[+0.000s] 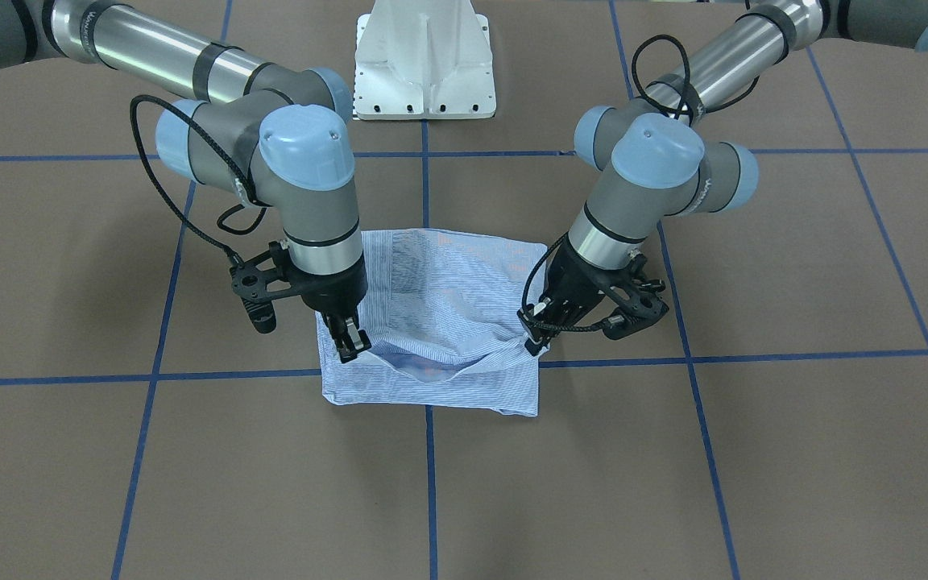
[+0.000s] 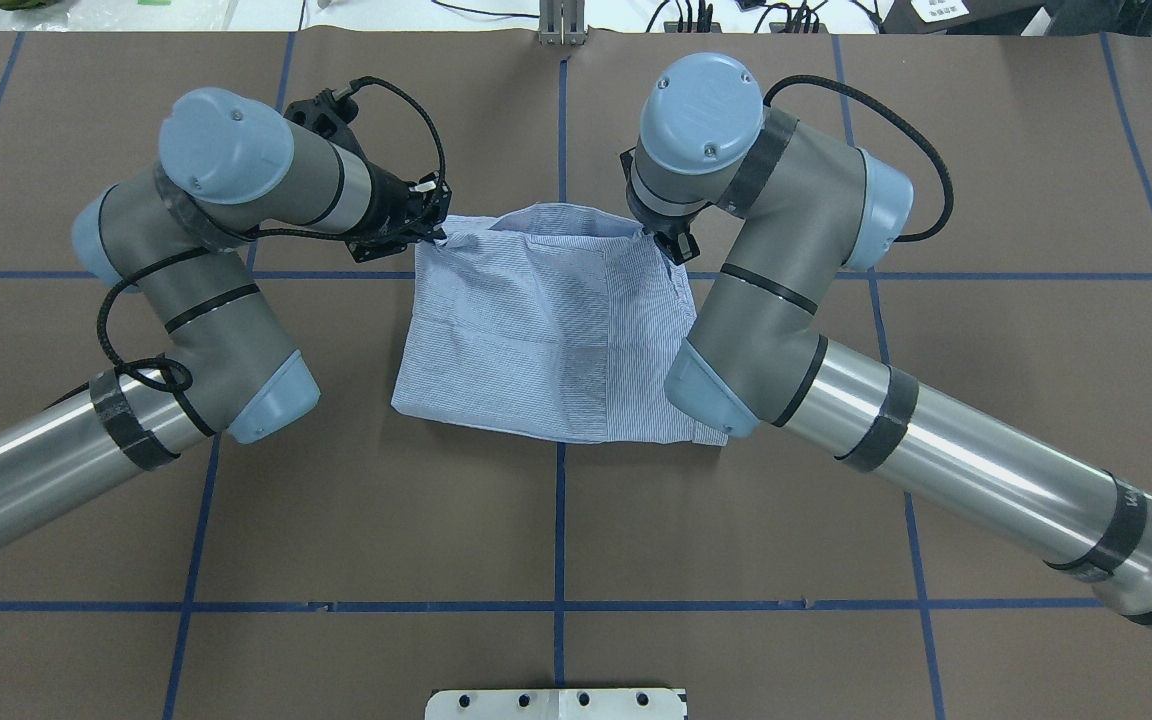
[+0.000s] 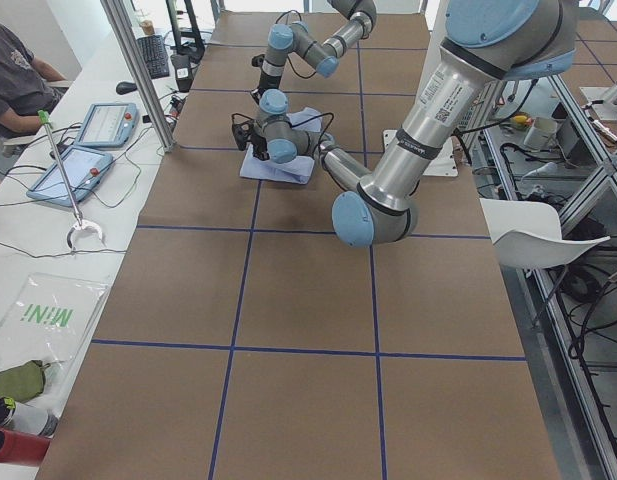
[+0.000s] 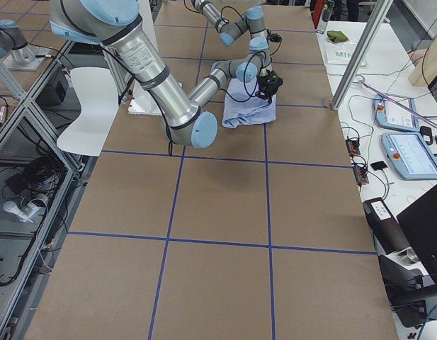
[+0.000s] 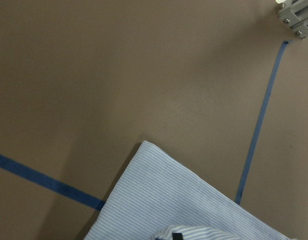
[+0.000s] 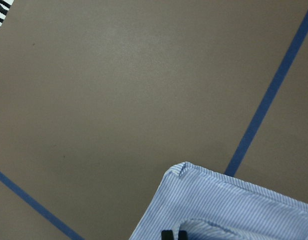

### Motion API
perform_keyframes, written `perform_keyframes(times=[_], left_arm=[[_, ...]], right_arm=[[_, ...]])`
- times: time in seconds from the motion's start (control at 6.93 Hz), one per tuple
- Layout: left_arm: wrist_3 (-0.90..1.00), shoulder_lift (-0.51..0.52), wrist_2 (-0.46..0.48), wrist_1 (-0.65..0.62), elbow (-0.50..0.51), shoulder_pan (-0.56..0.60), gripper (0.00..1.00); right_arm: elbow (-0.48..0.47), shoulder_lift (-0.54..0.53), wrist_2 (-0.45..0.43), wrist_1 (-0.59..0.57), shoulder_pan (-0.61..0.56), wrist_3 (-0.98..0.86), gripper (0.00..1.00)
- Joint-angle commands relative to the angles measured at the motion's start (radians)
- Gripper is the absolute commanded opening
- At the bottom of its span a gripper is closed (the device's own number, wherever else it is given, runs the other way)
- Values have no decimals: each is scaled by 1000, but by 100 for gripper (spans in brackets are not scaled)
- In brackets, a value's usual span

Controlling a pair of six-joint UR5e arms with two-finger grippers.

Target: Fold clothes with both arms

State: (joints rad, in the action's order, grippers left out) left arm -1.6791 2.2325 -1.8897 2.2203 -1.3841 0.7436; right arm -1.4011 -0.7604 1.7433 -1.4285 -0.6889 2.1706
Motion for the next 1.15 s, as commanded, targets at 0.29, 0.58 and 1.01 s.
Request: perform_keyframes(times=[0.29,0.58,1.01], left_arm=[[131,84,69,117,220,20,83],[174,81,52,121,211,77,99],[661,-167,-91,108,-34,186,99]], right_arm=[[166,44,7,92,-23,-95,100],[156,35,141,105,-134,-237,100],[-23,-197,255,103,-248,-625,100]])
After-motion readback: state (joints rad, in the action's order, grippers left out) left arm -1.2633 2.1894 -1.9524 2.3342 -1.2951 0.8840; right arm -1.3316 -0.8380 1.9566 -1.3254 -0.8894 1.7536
